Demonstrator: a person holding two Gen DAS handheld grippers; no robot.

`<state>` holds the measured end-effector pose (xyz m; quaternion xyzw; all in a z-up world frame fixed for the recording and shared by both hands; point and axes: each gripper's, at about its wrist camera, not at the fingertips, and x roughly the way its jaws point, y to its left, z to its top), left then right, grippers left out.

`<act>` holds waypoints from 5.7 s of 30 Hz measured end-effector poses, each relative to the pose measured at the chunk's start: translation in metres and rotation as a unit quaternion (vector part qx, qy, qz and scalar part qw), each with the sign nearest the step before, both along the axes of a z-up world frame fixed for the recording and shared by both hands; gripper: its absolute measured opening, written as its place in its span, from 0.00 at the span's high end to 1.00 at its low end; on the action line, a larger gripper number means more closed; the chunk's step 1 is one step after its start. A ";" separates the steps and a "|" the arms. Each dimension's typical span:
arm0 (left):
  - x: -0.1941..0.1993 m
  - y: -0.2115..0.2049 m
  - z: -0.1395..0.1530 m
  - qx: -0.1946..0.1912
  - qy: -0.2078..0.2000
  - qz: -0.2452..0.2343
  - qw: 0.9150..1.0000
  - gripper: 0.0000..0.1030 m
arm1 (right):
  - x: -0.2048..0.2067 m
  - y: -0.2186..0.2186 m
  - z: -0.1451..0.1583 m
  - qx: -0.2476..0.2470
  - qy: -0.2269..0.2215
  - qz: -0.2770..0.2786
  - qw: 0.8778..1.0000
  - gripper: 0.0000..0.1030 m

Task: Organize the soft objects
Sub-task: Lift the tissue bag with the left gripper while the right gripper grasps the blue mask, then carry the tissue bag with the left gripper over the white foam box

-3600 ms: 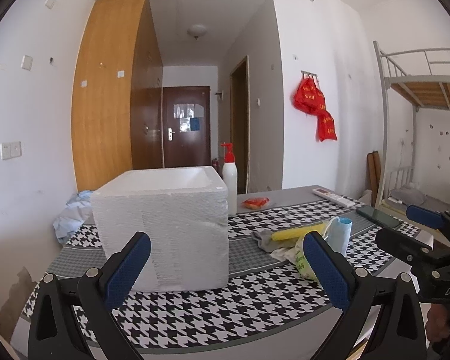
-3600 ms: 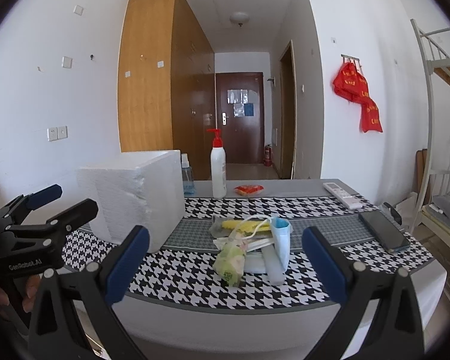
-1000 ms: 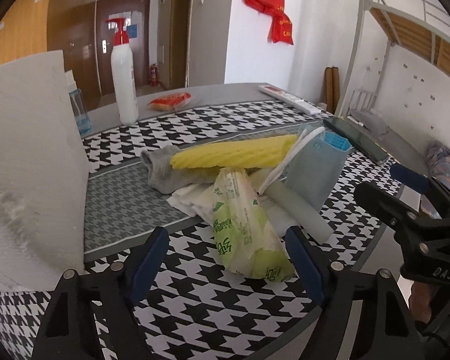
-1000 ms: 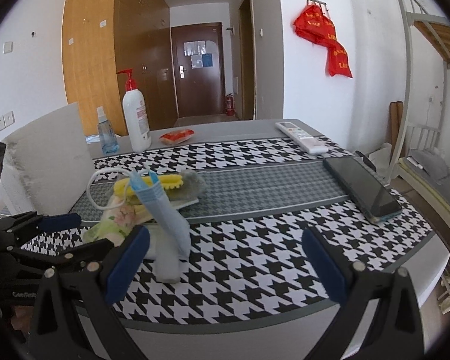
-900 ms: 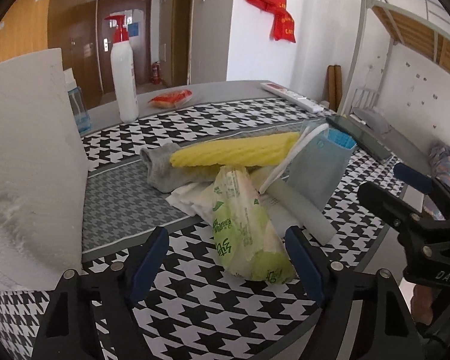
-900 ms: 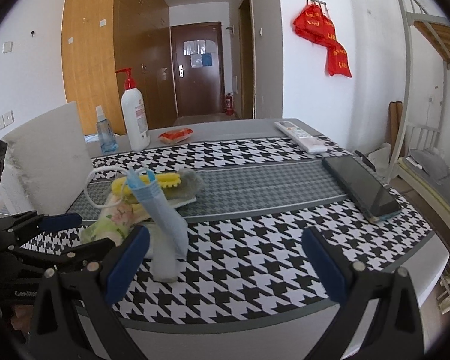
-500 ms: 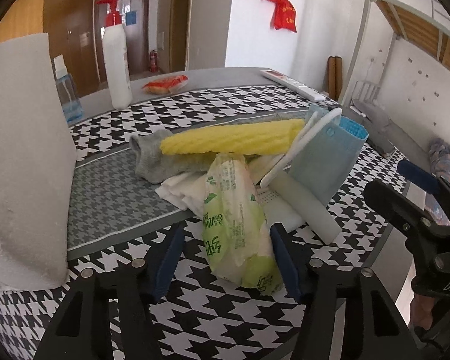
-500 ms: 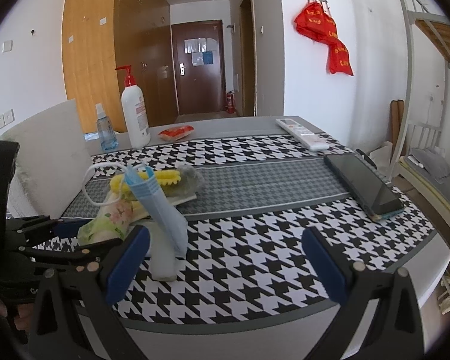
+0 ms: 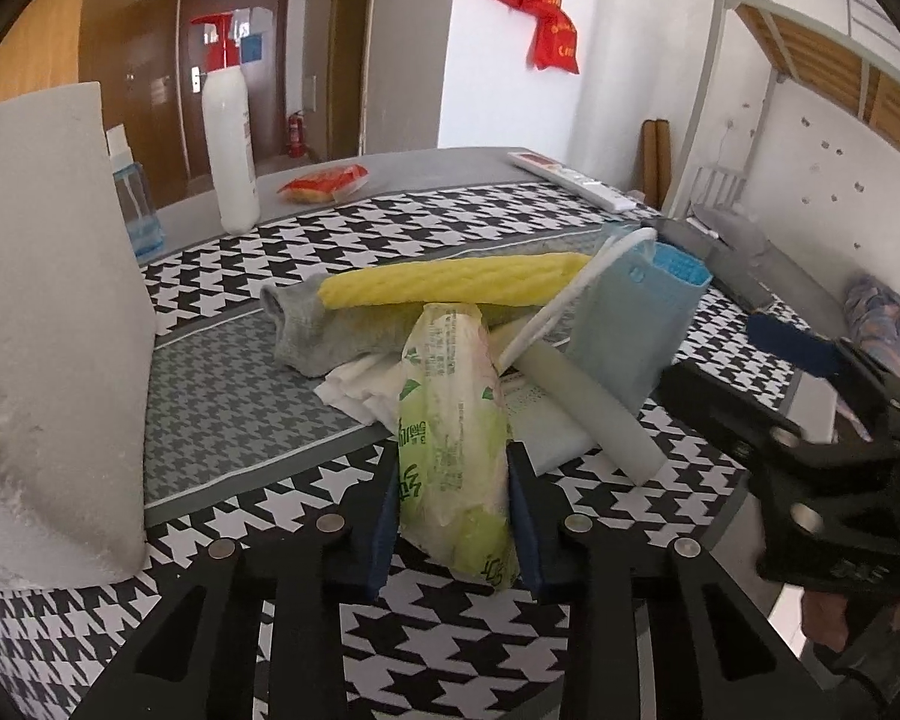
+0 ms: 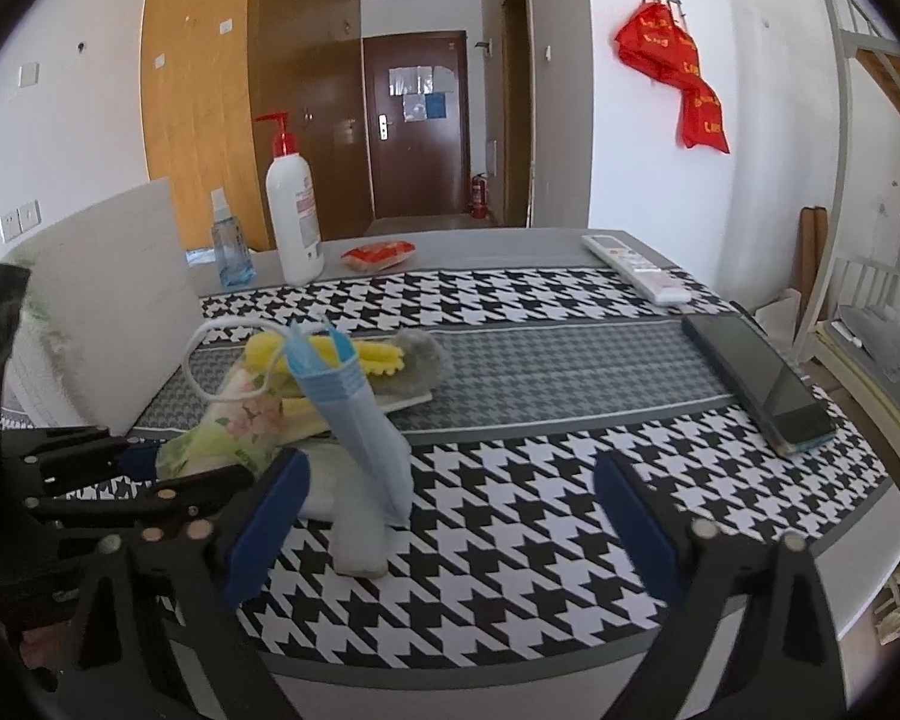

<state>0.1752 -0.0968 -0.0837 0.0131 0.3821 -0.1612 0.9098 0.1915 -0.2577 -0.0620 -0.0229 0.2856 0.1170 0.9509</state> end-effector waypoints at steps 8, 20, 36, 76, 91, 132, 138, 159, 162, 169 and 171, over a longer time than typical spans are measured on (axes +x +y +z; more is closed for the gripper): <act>-0.012 0.006 0.004 -0.002 -0.015 -0.011 1.000 0.67 | 0.010 0.008 -0.005 0.004 0.025 0.003 1.000 0.31; -0.018 0.016 0.006 -0.008 -0.021 -0.009 1.000 0.67 | 0.025 0.015 -0.015 0.011 0.066 0.011 0.998 0.70; -0.028 0.030 0.014 -0.011 -0.041 0.009 0.999 0.67 | 0.015 0.013 0.003 -0.008 0.041 -0.021 0.999 0.92; -0.068 0.049 0.054 -0.009 -0.126 0.029 0.992 0.67 | -0.022 0.013 0.072 -0.057 -0.076 -0.077 0.992 0.92; -0.084 0.050 0.082 0.004 -0.176 0.047 0.983 0.67 | -0.034 0.019 0.087 -0.022 -0.091 -0.047 0.995 0.92; -0.093 0.085 0.135 0.010 -0.243 0.114 0.963 0.67 | -0.029 0.053 0.130 0.033 -0.130 0.017 0.991 0.92; -0.094 0.093 0.139 0.012 -0.245 0.130 0.961 0.67 | -0.030 0.062 0.132 0.040 -0.130 0.033 0.990 0.92; -0.083 0.125 0.145 0.024 -0.227 0.198 0.953 0.67 | -0.024 0.095 0.142 0.055 -0.131 0.078 0.987 0.92; -0.076 0.129 0.143 0.024 -0.219 0.203 0.954 0.67 | -0.020 0.099 0.142 0.056 -0.129 0.085 0.986 0.92; -0.061 0.143 0.141 0.018 -0.197 0.214 0.957 0.67 | -0.010 0.109 0.142 0.053 -0.125 0.092 0.986 0.92; -0.056 0.145 0.139 0.018 -0.191 0.217 0.957 0.67 | -0.007 0.110 0.142 0.054 -0.125 0.093 0.986 0.92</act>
